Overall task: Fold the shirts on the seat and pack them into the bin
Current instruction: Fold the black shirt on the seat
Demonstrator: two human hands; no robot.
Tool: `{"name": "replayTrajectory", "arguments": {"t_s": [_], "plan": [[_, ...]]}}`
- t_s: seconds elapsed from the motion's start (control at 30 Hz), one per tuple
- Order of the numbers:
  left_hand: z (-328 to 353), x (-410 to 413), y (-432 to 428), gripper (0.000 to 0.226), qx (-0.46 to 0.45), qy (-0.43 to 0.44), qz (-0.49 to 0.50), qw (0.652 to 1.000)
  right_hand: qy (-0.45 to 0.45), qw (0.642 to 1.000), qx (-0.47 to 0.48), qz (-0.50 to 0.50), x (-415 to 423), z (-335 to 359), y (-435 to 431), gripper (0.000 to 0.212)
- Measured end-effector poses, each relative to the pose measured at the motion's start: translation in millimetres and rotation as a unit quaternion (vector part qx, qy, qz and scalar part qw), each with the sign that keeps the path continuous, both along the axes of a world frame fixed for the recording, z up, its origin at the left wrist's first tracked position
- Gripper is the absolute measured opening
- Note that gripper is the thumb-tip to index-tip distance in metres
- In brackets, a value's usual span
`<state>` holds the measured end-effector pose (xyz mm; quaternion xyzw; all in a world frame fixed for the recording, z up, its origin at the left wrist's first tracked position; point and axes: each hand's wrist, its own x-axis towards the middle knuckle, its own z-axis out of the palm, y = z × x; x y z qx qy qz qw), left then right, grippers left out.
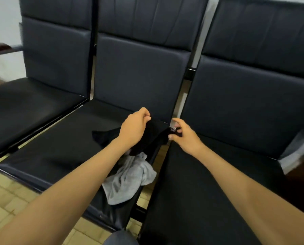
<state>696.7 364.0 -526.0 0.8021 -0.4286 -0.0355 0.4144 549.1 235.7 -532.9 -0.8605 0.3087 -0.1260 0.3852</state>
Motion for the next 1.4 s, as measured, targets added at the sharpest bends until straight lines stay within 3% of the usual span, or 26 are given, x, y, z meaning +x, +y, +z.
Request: {"name": "replayTrajectory", "arguments": {"t_s": [0.1,0.2,0.27,0.33,0.47,0.53,0.57,0.67,0.73,0.8,0.83,0.9,0.97,1.03,1.13,1.2,1.3,1.4], "plan": [[10,3,-2,0.014,0.032,0.084,0.078,0.993,0.102,0.992,0.078,-0.016,-15,-23,25,0.061],[1,5,8,0.017,0.008,0.248,0.136,0.959,0.135,0.962,0.236,0.010,-13,-49,56,0.067],[-8,5,17,0.021,-0.053,0.395,0.166,0.902,0.156,0.939,0.306,0.032,-2,-64,74,0.056],[-16,8,24,0.016,-0.107,0.461,0.179,0.863,0.194,0.952,0.233,0.051,14,-78,84,0.033],[-18,21,30,0.008,-0.148,0.430,0.177,0.873,0.264,0.952,0.121,0.091,47,-86,100,0.035],[-18,27,33,0.008,-0.160,0.415,0.169,0.880,0.262,0.952,0.102,0.117,59,-90,112,0.026],[-19,31,35,0.007,-0.159,0.405,0.169,0.884,0.249,0.953,0.124,0.121,62,-93,116,0.032],[-21,43,48,0.007,-0.168,0.380,0.164,0.895,0.112,0.950,0.286,0.062,67,-94,113,0.042],[-20,48,59,0.004,-0.173,0.375,0.121,0.903,-0.018,0.970,0.242,-0.032,71,-78,95,0.048],[-19,48,67,0.005,-0.144,0.339,0.053,0.928,-0.105,0.972,0.206,-0.049,76,-57,73,0.074],[-19,47,70,0.006,-0.129,0.317,0.017,0.939,-0.108,0.969,0.221,-0.011,78,-44,66,0.083],[-21,44,76,0.006,-0.112,0.300,-0.036,0.947,-0.050,0.964,0.246,0.086,85,-20,61,0.065],[-32,43,86,0.028,-0.098,0.334,-0.056,0.936,-0.001,0.963,0.248,0.103,92,-3,62,0.031],[-55,47,99,0.061,-0.052,0.360,-0.053,0.930,-0.049,0.951,0.300,0.053,98,6,64,0.027],[-100,59,112,0.092,0.157,0.184,-0.014,0.970,-0.134,0.909,0.395,0.020,105,16,62,0.033],[-113,64,113,0.084,0.177,0.133,0.047,0.974,-0.151,0.896,0.415,0.033,107,22,60,0.028],[-103,72,111,0.045,0.098,0.102,0.118,0.983,-0.176,0.894,0.411,0.022,107,29,61,0.016],[-68,81,111,0.026,-0.071,0.192,0.158,0.966,-0.243,0.870,0.429,-0.009,102,40,57,0.015]]}}
